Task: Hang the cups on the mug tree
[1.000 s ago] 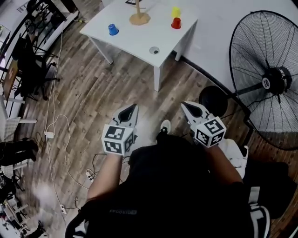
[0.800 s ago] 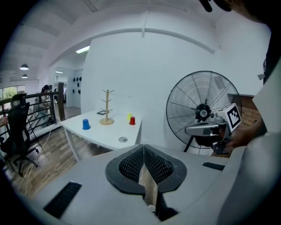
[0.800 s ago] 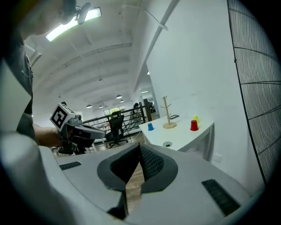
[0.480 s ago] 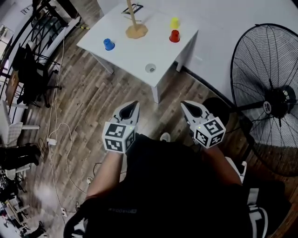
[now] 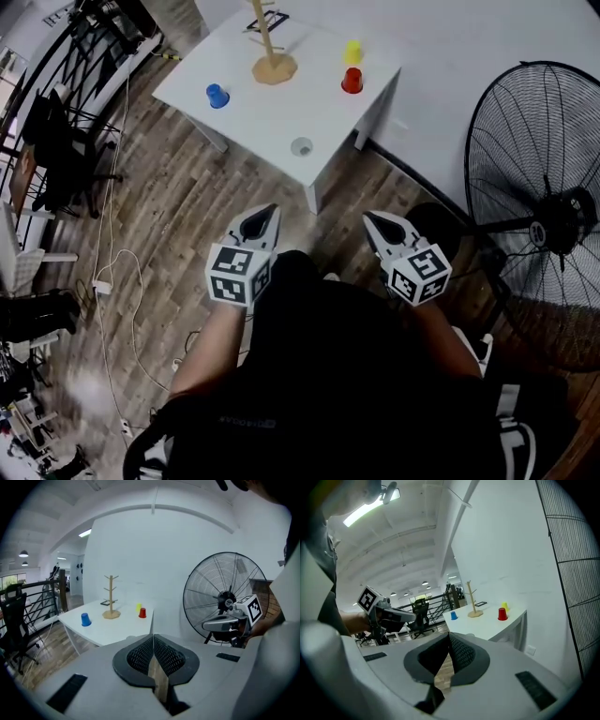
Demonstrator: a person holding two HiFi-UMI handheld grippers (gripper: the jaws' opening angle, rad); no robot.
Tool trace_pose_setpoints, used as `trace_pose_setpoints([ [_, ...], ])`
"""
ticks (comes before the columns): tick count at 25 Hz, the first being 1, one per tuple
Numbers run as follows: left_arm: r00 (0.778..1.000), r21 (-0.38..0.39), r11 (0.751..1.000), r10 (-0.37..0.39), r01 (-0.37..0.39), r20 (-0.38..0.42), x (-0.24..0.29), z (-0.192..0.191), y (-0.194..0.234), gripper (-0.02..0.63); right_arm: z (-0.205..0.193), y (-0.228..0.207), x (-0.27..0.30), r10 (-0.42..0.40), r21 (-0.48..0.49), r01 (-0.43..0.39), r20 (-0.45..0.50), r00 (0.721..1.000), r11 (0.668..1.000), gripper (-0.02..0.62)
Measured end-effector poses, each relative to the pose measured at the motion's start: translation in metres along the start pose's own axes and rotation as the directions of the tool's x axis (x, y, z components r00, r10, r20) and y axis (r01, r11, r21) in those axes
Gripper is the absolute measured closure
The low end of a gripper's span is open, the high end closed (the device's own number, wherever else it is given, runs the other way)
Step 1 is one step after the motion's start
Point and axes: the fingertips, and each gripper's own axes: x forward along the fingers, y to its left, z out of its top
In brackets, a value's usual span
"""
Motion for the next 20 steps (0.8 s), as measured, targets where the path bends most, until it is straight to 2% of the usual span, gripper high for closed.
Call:
trace_pose_setpoints([
  [7,1.0,-0.011,1.0,-0.013,0.013,-0.015,0.026,0.004,0.018,0.589,0.005,-0.016,0.03,0.0,0.006,0.0,-0.032,0.999,1.0,0.588],
  [10,1.0,-0.026,1.0,-0.014,0.014,-0.026,0.04,0.008,0.037,0.589,0.017,-0.022,0.049,0.011,-0.022,-0.013,-0.055,0.998,1.0,0.588],
  [13,1.0,-0.025,0.999,-0.023,0.022,-0.016,0.061,0.024,0.057,0.589,0.034,-0.036,0.071,0.006,-0.053,-0.009,-0.066,0.998,0.999,0.588],
  [20,0.997,0.029,0.997,-0.071,0.071,0.005,0.109,0.07,0.104,0.589,0.072,-0.07,0.121,-0.049,-0.071,0.045,-0.063,0.997,0.996,0.588],
])
